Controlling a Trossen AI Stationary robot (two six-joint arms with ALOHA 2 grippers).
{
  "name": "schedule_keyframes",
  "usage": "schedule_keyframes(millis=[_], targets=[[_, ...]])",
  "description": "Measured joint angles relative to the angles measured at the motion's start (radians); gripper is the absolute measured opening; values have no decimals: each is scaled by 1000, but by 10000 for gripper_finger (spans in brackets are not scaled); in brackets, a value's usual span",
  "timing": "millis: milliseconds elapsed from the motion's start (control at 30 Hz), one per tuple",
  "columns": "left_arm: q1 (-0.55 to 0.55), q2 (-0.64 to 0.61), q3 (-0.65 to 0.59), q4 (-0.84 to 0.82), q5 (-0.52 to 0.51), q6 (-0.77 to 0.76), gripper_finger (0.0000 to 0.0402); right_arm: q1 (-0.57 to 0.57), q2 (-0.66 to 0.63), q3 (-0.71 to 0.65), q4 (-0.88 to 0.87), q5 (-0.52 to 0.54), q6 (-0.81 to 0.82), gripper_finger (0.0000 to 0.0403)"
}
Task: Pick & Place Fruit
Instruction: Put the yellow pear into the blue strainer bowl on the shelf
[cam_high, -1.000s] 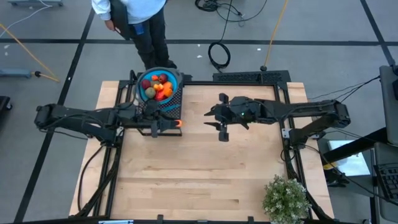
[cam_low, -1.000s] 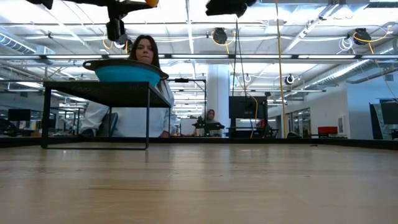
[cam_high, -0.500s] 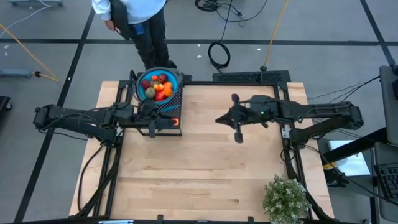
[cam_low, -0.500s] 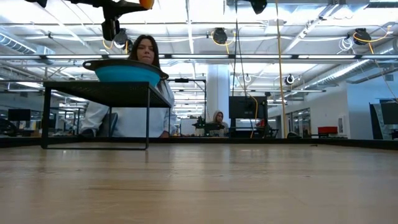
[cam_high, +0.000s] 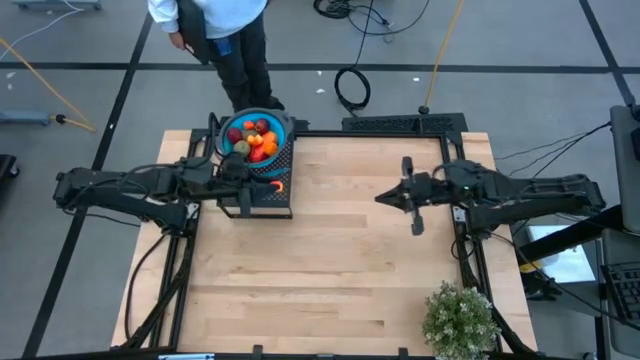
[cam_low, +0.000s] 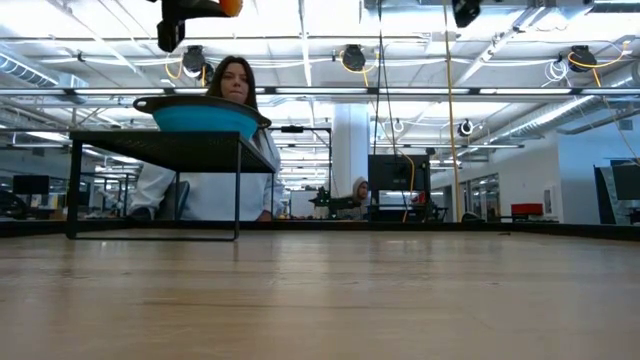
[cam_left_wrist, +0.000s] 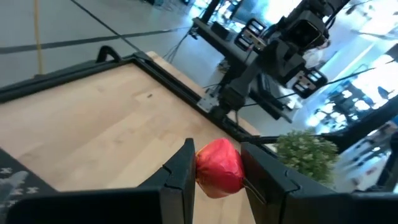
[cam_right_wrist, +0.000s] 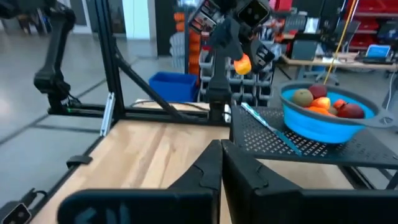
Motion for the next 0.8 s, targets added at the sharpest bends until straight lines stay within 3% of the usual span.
schedule_keyframes(millis=[400, 800], targets=[[76, 53, 157, -206, -26, 101, 103, -3, -257, -183, 11, 0, 56, 0], [236, 212, 412, -599, -29, 198, 103, -3, -406, -270, -20, -40, 55, 0]])
